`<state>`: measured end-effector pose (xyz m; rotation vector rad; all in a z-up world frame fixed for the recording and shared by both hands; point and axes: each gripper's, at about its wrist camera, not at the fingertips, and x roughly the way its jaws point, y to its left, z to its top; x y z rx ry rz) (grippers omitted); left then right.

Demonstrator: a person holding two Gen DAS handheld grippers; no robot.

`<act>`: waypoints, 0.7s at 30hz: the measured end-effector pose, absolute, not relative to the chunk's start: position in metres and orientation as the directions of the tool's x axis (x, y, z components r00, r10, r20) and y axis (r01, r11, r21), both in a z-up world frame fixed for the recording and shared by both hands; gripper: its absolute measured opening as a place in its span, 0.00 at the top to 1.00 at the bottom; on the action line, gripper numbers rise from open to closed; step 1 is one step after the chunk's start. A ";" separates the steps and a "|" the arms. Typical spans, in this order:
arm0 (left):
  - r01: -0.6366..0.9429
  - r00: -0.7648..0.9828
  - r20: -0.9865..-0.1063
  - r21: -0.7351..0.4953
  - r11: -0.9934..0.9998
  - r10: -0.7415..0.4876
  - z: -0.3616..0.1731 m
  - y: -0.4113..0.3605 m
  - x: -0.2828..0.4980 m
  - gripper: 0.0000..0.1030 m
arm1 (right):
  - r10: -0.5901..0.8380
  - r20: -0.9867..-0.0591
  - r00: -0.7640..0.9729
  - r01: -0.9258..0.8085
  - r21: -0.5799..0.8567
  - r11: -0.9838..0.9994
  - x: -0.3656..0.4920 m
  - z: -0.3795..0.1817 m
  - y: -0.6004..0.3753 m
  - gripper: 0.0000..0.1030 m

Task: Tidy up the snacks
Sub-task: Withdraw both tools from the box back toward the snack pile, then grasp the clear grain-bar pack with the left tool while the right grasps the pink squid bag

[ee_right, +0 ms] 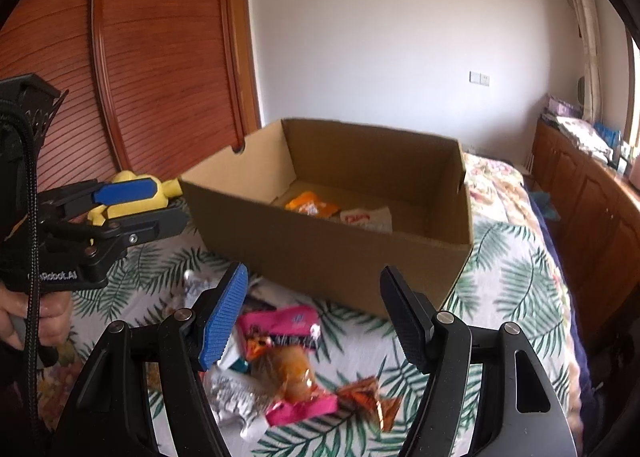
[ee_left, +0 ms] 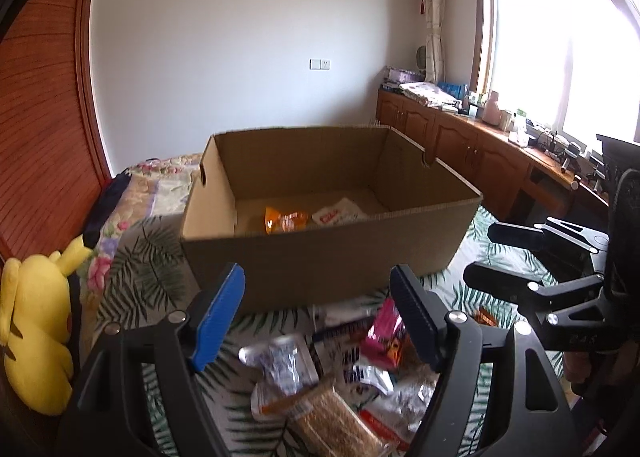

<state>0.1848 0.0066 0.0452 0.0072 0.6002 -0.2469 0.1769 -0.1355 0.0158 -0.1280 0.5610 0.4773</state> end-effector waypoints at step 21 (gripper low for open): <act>0.192 0.709 -0.676 -0.090 0.977 -0.202 -0.035 -0.002 0.150 0.26 | 0.378 -0.677 0.632 -0.464 0.061 0.884 0.184 -0.076 -0.130 0.32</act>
